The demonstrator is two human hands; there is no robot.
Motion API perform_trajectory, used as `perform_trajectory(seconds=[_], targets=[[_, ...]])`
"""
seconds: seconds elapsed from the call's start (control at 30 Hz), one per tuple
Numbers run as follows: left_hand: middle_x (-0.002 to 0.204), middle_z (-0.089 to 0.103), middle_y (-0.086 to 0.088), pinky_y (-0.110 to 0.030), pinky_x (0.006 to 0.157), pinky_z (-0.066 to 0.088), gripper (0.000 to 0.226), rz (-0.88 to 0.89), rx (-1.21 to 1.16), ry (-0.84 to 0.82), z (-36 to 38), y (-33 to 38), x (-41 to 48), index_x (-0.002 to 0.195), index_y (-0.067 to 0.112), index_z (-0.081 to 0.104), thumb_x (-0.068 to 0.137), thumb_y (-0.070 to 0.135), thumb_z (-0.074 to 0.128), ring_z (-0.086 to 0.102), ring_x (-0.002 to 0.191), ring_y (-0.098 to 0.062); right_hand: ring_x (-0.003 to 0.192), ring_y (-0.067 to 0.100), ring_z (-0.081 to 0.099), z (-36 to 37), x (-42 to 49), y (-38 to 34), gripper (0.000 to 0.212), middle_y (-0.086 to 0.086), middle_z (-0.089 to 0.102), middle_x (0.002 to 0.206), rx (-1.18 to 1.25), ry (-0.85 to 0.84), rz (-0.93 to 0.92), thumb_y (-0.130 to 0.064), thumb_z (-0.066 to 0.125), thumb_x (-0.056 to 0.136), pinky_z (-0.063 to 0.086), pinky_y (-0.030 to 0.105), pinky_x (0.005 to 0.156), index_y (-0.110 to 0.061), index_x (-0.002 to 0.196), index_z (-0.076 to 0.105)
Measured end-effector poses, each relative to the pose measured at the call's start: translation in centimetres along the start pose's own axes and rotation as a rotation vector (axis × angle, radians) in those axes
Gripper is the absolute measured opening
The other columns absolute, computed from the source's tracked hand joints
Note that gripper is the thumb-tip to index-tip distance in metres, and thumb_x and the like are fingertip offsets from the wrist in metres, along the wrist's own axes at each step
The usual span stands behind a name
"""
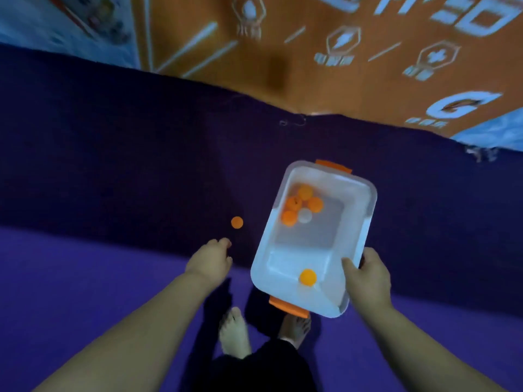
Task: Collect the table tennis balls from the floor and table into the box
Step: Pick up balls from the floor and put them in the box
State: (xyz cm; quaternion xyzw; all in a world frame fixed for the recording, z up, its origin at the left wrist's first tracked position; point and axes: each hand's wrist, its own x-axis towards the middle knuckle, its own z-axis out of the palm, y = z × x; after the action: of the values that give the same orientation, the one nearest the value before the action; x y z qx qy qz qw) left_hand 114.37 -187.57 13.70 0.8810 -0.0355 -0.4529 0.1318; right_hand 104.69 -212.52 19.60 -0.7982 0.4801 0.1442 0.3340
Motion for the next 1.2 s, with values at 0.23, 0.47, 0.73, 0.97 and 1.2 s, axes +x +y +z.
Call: perform_trajectory(seconds=[0.23, 0.47, 0.73, 0.97, 1.2], targets=[[0.144, 0.033, -0.017, -0.043, 0.097, 0.041, 0.058, -0.092, -0.115, 0.173, 7.7, -1.2, 15.0, 0.147, 0.020, 0.032, 0.093, 0.018, 0.053, 0.047, 0.123, -0.040, 0.060, 0.018, 0.047, 9.4, 9.5, 4.8, 0.014, 0.000, 0.051, 0.066, 0.164, 0.076, -0.012, -0.015, 0.055, 0.087, 0.033, 0.027, 0.051, -0.008, 0.078, 0.048], [0.144, 0.031, -0.013, -0.044, 0.093, 0.046, 0.044, 0.053, 0.320, 0.126, 11.5, -2.0, 18.4, 0.135, 0.013, 0.044, 0.092, 0.002, 0.044, 0.032, 0.129, -0.033, 0.059, 0.023, 0.048, 11.7, 12.6, 8.5, 0.022, 0.003, 0.051, 0.063, 0.219, 0.052, 0.039, -0.018, 0.056, 0.087, 0.038, 0.031, 0.055, -0.009, 0.070, 0.046], [0.092, 0.063, -0.011, -0.038, 0.071, 0.048, 0.024, 0.139, -0.451, 0.510, 2.8, 8.6, 5.0, 0.099, 0.012, 0.061, 0.078, 0.024, 0.063, 0.060, 0.084, -0.032, 0.078, 0.030, 0.056, 2.4, 7.2, 4.9, 0.012, 0.008, 0.060, 0.082, 0.114, 0.012, 0.032, -0.022, 0.054, 0.089, 0.046, 0.038, 0.068, -0.011, 0.087, 0.054], [0.136, 0.046, 0.008, -0.028, 0.103, 0.021, 0.063, 0.532, -0.044, 0.371, -6.5, 18.4, -7.3, 0.134, 0.030, 0.045, 0.077, 0.042, 0.069, 0.029, 0.128, -0.017, 0.071, 0.022, 0.051, -10.8, -0.4, -1.9, 0.009, -0.003, 0.053, 0.072, 0.138, 0.015, -0.016, -0.023, 0.051, 0.091, 0.036, 0.031, 0.055, -0.016, 0.085, 0.049], [0.151, 0.029, -0.005, -0.041, 0.115, 0.020, 0.088, 0.325, 0.039, 0.438, -13.9, 24.7, -20.7, 0.151, 0.015, 0.006, 0.087, 0.035, 0.062, 0.021, 0.140, -0.024, 0.073, 0.011, 0.056, -23.3, -10.6, -5.6, 0.007, -0.009, 0.057, 0.079, 0.244, 0.058, -0.084, -0.025, 0.049, 0.092, 0.044, 0.030, 0.059, -0.018, 0.091, 0.052]])
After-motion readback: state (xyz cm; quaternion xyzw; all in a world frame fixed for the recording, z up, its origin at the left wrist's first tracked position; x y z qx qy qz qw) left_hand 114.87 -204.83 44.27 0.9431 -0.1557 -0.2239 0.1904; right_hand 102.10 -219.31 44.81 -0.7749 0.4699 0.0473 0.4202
